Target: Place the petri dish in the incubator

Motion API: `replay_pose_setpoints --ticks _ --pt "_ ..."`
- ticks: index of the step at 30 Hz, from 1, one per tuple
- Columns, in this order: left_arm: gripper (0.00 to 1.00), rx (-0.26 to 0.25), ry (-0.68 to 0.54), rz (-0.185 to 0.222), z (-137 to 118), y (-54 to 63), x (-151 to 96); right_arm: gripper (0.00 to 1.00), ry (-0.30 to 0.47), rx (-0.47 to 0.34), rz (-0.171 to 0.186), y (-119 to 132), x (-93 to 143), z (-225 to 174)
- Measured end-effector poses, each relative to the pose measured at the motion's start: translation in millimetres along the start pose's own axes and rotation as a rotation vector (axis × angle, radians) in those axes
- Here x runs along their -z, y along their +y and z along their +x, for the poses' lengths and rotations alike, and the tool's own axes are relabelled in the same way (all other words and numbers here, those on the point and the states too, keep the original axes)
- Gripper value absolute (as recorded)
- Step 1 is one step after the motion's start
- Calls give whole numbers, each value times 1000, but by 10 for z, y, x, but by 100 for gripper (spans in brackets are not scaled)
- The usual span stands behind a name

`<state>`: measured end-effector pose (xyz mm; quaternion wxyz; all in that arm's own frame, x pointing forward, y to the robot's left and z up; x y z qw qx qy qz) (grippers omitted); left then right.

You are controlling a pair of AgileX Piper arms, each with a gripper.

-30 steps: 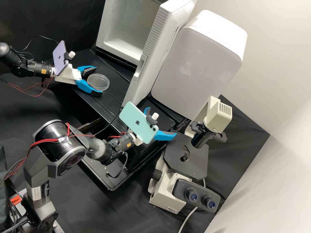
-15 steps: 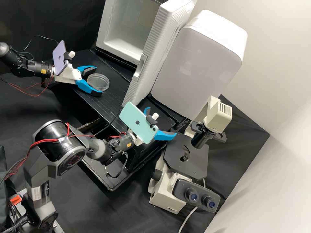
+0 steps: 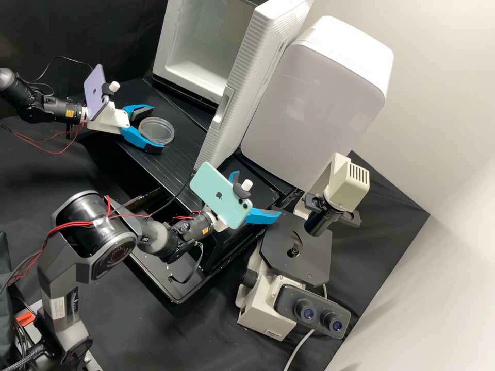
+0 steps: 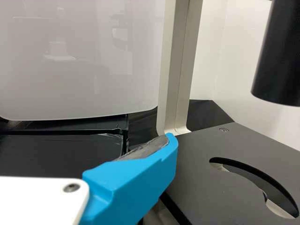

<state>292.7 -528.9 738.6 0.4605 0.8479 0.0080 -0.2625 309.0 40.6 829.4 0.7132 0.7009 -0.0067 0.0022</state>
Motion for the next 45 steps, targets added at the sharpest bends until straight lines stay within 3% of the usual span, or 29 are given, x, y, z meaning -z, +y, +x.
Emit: replay_pose_setpoints --ticks 45 --pt "0 -6 6 -13 -18 -18 8 100 0 0 0 0 0 0"
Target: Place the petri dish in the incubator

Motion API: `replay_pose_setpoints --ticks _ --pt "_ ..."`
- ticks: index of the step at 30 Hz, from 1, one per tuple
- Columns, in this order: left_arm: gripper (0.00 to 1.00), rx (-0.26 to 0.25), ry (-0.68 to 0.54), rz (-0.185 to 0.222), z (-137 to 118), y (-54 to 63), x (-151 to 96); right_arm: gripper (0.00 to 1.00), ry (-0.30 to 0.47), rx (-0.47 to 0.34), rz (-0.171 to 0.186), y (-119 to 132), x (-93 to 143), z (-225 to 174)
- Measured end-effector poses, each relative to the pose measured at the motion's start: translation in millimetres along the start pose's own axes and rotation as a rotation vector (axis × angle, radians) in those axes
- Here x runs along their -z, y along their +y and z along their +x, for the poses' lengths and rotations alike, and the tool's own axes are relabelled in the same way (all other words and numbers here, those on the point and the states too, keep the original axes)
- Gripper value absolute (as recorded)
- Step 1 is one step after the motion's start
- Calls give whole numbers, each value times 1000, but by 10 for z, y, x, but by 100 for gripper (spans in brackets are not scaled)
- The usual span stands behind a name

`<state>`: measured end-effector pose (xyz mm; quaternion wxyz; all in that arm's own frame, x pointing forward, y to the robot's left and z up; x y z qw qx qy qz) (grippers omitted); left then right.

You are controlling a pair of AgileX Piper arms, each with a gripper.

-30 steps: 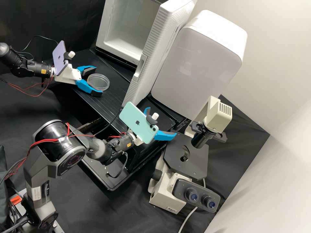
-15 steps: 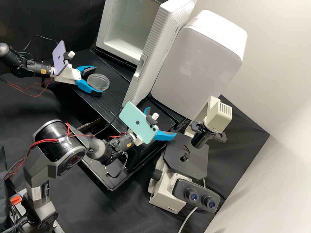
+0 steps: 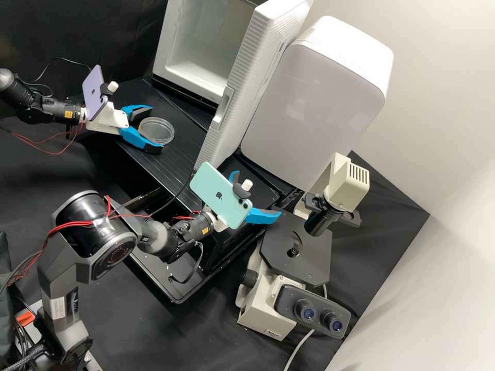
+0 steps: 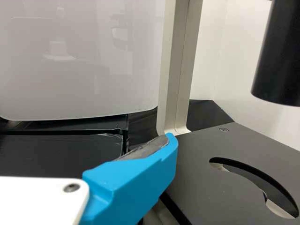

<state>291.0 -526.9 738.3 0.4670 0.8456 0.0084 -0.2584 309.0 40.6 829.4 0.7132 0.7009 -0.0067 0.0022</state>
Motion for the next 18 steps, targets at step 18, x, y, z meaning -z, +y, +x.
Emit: replay_pose_setpoints --ticks 18 --pt "0 -9 -6 6 -1 5 -8 100 0 0 0 0 0 0"
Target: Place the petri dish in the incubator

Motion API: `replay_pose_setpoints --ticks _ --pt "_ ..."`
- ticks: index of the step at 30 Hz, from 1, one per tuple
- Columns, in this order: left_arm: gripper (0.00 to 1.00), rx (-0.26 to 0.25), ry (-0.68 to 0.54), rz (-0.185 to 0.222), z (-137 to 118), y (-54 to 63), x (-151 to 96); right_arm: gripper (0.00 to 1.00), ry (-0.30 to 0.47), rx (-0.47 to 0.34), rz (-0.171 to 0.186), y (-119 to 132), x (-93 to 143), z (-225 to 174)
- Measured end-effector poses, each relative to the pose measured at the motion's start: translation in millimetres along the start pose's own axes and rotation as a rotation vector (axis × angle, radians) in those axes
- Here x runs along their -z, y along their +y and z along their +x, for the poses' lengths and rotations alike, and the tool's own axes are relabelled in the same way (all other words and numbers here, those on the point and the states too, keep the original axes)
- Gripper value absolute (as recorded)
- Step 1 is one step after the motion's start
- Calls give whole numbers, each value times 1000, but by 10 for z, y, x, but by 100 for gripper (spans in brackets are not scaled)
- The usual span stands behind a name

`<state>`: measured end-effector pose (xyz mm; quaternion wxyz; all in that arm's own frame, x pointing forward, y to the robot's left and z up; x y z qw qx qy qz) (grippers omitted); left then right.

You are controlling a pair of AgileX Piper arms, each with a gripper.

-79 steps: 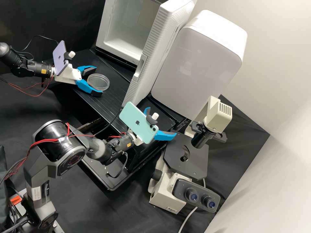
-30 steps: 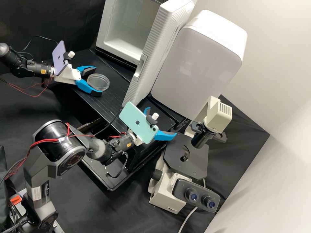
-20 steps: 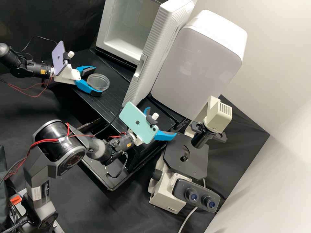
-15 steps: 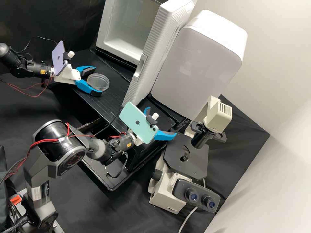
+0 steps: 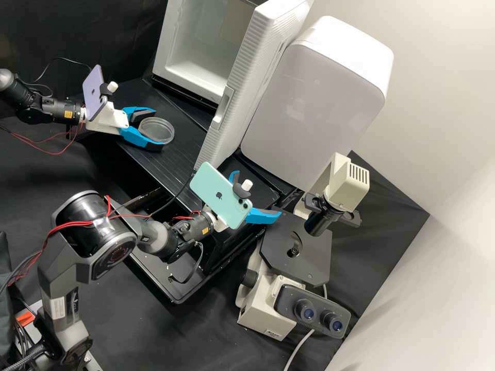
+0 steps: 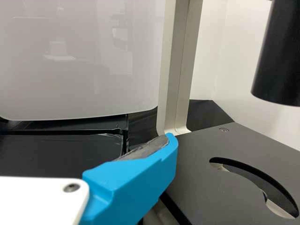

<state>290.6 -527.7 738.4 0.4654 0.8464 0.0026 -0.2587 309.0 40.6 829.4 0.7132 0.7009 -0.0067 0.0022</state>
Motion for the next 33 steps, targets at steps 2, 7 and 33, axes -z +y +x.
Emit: replay_pose_setpoints --ticks 2,7,33 --pt "0 -1 0 0 0 1 0 100 0 0 0 0 0 0" --pt "0 1 0 -1 -4 -6 0 100 0 0 0 0 0 0" --pt "0 -65 28 22 -237 289 -4 100 0 0 0 0 0 0"
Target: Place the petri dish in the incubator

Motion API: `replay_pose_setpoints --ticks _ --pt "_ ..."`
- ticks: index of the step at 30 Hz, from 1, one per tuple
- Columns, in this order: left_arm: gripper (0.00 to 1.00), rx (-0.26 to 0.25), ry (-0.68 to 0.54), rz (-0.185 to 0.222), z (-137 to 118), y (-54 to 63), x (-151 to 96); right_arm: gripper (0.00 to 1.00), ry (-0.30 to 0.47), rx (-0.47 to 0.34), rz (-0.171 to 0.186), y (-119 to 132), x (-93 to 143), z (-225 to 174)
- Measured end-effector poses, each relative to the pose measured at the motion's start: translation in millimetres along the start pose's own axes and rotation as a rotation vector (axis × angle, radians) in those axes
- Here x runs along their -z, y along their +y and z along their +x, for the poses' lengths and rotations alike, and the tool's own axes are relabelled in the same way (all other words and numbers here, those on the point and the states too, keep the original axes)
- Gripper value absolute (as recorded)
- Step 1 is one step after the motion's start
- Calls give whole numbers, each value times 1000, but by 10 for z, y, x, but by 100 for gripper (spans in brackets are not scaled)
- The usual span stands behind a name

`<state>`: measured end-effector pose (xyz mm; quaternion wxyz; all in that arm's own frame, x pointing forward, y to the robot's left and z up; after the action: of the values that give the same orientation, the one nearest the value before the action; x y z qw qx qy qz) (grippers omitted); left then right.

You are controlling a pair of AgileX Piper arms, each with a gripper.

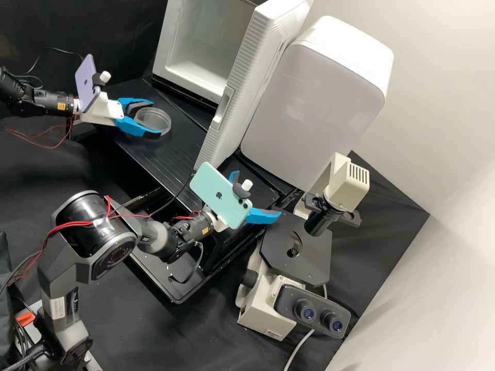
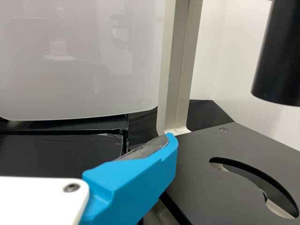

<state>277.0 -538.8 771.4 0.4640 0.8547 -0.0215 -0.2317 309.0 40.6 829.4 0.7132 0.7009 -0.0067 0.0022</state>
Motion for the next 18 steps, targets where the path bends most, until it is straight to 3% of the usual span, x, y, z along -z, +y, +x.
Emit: replay_pose_setpoints --ticks 9,18 --pt "0 -129 6 17 -161 368 16 100 0 0 0 0 0 0" --pt "0 -139 -7 23 -122 422 -20 100 0 0 0 0 0 0"
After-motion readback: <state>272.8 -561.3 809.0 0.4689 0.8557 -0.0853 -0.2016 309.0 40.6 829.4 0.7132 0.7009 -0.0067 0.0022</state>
